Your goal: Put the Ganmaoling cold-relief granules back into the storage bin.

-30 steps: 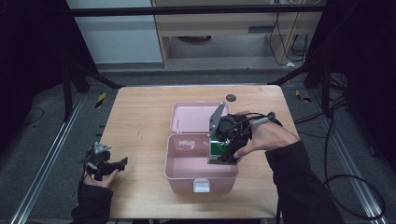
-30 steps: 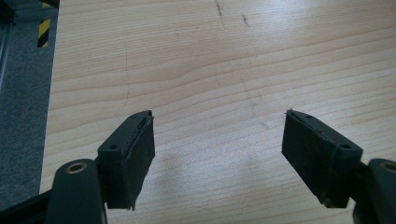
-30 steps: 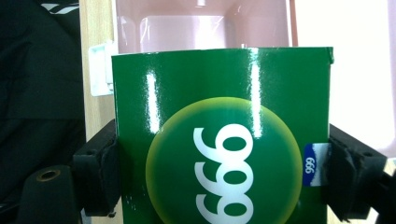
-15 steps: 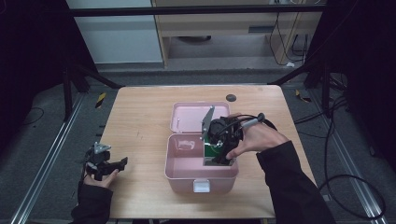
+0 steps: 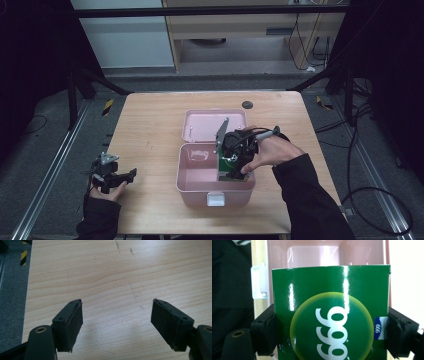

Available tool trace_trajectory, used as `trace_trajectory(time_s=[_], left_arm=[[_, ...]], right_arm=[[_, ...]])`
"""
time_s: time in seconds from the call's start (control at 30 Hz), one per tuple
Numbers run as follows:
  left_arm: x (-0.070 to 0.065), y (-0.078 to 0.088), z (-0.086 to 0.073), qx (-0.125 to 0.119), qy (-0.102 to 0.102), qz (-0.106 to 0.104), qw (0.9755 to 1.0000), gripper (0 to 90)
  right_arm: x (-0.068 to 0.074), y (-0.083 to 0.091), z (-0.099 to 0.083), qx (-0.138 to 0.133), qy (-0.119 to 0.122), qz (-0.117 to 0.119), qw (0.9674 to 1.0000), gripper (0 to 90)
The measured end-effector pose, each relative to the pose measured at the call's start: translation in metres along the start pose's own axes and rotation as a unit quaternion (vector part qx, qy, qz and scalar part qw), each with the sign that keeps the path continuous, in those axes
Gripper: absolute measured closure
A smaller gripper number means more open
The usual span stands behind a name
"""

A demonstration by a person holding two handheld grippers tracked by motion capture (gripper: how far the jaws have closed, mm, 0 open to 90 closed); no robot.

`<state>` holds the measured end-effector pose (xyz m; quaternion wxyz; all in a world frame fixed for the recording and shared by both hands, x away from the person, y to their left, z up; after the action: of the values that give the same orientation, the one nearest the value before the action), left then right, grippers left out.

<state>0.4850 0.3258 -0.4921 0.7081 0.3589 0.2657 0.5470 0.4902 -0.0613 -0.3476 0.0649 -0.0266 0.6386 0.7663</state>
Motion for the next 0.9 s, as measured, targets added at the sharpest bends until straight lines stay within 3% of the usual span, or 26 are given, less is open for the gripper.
trace_trajectory(time_s=[0.5,0.63,0.8,0.9], left_arm=[[0.000,0.000,0.000,0.001,0.000,0.001,1.0000,24.7],[0.000,0.000,0.000,0.001,0.000,0.001,1.0000,24.7],[0.000,-0.001,0.000,0.002,-0.001,0.001,1.0000,24.7],[-0.001,-0.001,0.000,0.002,-0.001,0.000,1.0000,24.7]], right_arm=[[-0.002,-0.026,-0.013,0.012,-0.017,0.016,0.9997,15.9],[-0.002,-0.032,-0.014,0.023,-0.011,0.011,0.9996,15.8],[-0.002,-0.040,-0.018,0.017,-0.023,0.020,0.9994,15.1],[-0.002,-0.043,-0.018,0.017,-0.017,0.020,0.9995,14.6]])
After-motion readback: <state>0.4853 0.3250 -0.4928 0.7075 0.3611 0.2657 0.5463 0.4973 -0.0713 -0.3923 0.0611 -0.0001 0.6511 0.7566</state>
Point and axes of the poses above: each handheld gripper's, and its own axes: y roughly backward along the jaws, z roughly out of its top, x roughly to its left, the point moved 3 cm from there along -y, roughly forward along the jaws, and after that the axes turned 7 degrees about x, right-handed, at the moved point
